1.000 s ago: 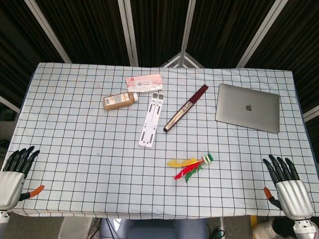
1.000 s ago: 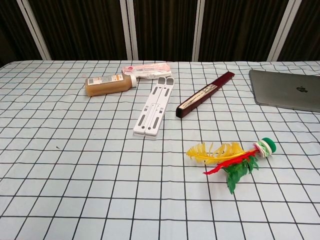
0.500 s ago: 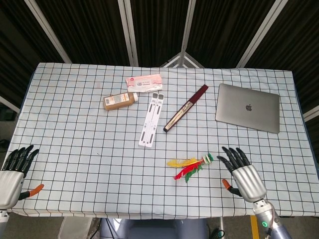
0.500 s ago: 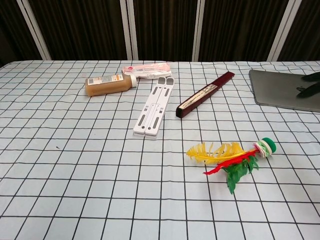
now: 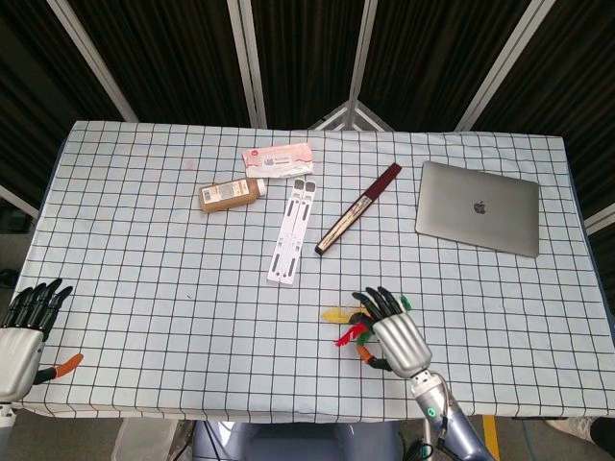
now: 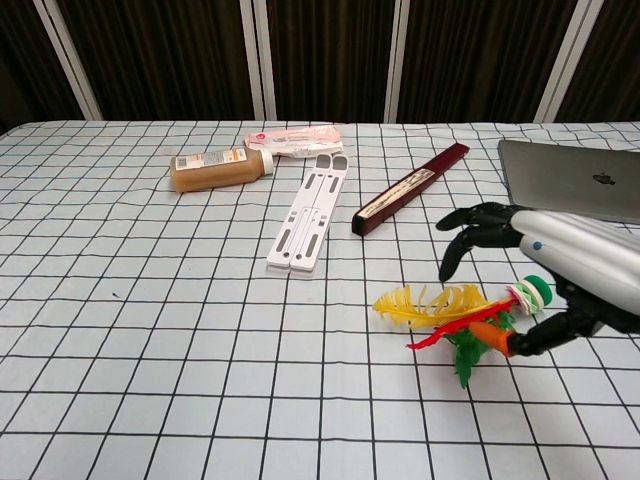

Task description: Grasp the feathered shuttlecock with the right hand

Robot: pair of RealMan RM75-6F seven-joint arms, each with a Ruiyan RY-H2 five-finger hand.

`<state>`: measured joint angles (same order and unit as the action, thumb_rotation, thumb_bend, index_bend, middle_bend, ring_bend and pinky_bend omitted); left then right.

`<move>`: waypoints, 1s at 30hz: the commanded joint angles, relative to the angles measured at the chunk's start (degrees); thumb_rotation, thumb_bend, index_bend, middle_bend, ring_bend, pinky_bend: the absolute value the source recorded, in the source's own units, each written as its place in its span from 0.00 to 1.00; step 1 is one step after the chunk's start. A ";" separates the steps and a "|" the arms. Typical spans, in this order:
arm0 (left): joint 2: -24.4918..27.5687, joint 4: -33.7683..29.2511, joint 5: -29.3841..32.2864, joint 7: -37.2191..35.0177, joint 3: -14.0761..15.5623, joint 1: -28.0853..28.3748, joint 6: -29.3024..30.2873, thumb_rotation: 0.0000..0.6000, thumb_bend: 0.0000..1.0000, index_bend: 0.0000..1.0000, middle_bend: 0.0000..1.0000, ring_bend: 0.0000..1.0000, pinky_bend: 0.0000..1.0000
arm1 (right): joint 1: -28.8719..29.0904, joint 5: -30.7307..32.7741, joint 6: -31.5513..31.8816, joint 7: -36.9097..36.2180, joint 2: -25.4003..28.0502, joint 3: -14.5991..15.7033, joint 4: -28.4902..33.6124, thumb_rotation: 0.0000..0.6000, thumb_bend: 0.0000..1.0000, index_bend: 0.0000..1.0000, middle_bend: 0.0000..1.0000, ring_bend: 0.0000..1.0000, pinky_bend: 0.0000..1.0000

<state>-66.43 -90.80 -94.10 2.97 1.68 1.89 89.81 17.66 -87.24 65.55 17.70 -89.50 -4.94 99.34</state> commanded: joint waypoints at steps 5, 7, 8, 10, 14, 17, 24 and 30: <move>0.09 -0.15 0.17 -0.13 0.00 0.08 -0.24 1.00 0.00 0.00 0.00 0.00 0.00 | 0.61 1.28 -0.23 1.21 -3.45 0.80 -2.75 1.00 0.39 0.40 0.15 0.00 0.00; 0.11 -0.18 0.12 -0.14 0.02 0.07 -0.22 1.00 0.00 0.00 0.00 0.00 0.00 | 0.44 1.48 0.06 0.91 -4.07 1.29 -3.40 1.00 0.39 0.41 0.15 0.00 0.00; 0.11 -0.18 0.11 -0.14 0.03 0.06 -0.21 1.00 0.00 0.00 0.00 0.00 0.00 | 0.37 1.54 0.19 0.76 -4.31 1.46 -3.64 1.00 0.39 0.41 0.16 0.00 0.00; 0.10 -0.21 0.06 -0.13 0.08 0.04 -0.20 1.00 0.00 0.00 0.00 0.00 0.00 | 0.31 1.52 0.51 0.59 -4.84 1.77 -4.23 1.00 0.39 0.43 0.17 0.00 0.00; 0.08 -0.25 -0.03 0.05 0.11 0.03 -0.16 1.00 0.00 0.00 0.00 0.00 0.00 | 0.29 1.74 0.90 0.20 -5.88 2.10 -5.05 1.00 0.39 0.49 0.20 0.00 0.00; 0.05 -0.25 -0.04 0.10 0.11 0.02 -0.12 1.00 0.00 0.00 0.00 0.00 0.00 | 0.36 2.35 0.84 0.09 -6.81 2.19 -6.22 1.00 0.39 0.52 0.22 0.00 0.00; 0.06 -0.21 0.08 0.01 0.06 0.08 -0.24 1.00 0.00 0.00 0.00 0.00 0.00 | 0.62 3.65 0.64 -0.95 -8.81 2.11 -8.86 1.00 0.39 0.53 0.22 0.00 0.00; 0.10 -0.28 0.09 -0.10 0.06 0.13 -0.33 1.00 0.00 0.00 0.00 0.00 0.00 | 0.93 2.89 1.79 -1.52 -9.80 1.81 -9.33 1.00 0.39 0.53 0.23 0.00 0.00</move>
<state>-66.33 -91.09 -94.00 2.87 1.75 2.02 89.48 18.57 -84.33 67.34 16.16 -99.28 -3.11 90.02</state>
